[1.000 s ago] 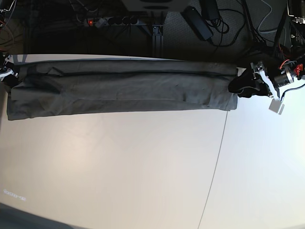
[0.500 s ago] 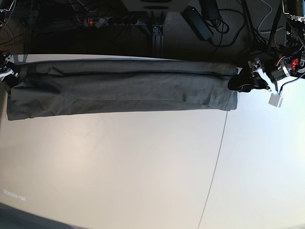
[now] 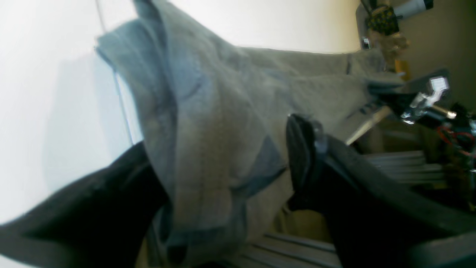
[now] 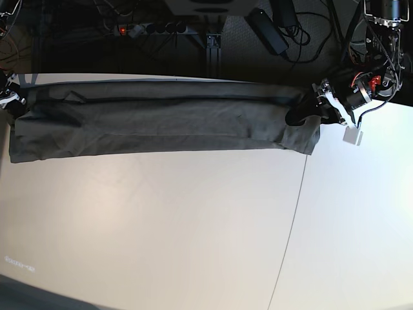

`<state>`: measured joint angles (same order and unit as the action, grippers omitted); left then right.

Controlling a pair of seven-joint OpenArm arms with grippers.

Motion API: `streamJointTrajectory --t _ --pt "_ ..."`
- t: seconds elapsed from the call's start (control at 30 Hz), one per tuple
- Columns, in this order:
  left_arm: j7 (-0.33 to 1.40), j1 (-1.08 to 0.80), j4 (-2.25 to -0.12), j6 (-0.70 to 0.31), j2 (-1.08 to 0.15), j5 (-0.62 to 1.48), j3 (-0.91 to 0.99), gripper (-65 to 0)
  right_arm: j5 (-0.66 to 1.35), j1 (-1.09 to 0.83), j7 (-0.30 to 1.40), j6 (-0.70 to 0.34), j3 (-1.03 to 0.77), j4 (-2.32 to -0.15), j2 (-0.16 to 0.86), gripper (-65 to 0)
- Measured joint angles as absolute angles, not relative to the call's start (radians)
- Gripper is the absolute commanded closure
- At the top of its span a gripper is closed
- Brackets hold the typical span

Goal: Fold the T-shirt properly
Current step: 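Regrasp the strip end with the left gripper, pinching both layers, then lift the strip end with the left gripper and fold it toward the right gripper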

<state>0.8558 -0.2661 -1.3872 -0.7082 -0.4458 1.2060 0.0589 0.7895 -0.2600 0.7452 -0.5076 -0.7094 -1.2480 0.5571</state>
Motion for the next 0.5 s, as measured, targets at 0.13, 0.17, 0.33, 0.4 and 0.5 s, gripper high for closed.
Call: streamJointTrajectory --t 0.13,0.17,0.33,0.4,0.5 --pt "0.837 -0.259 -1.388 -0.709 -0.443 1.156 0.057 0.0 0.817 -0.26 0.745 -0.508 -0.709 -1.248 0.557 0.0" --pt "0.838 -0.251 -1.388 -0.709 -0.44 1.13 0.057 0.0 0.817 -0.26 0.746 -0.508 -0.709 -1.248 0.557 0.0" --pt "0.854 -0.187 -1.38 -0.708 -0.435 1.065 0.054 0.0 0.818 -0.26 0.745 -0.508 -0.709 -1.248 0.557 0.0" --pt "0.862 -0.164 -1.378 -0.708 -0.434 1.054 0.053 0.0 0.811 -0.26 0.741 -0.508 -0.709 -1.248 0.557 0.0" --pt "0.859 -0.133 -1.378 -0.707 -0.435 1.043 0.054 0.0 0.78 -0.255 0.714 -0.508 -0.709 -1.248 0.557 0.0"
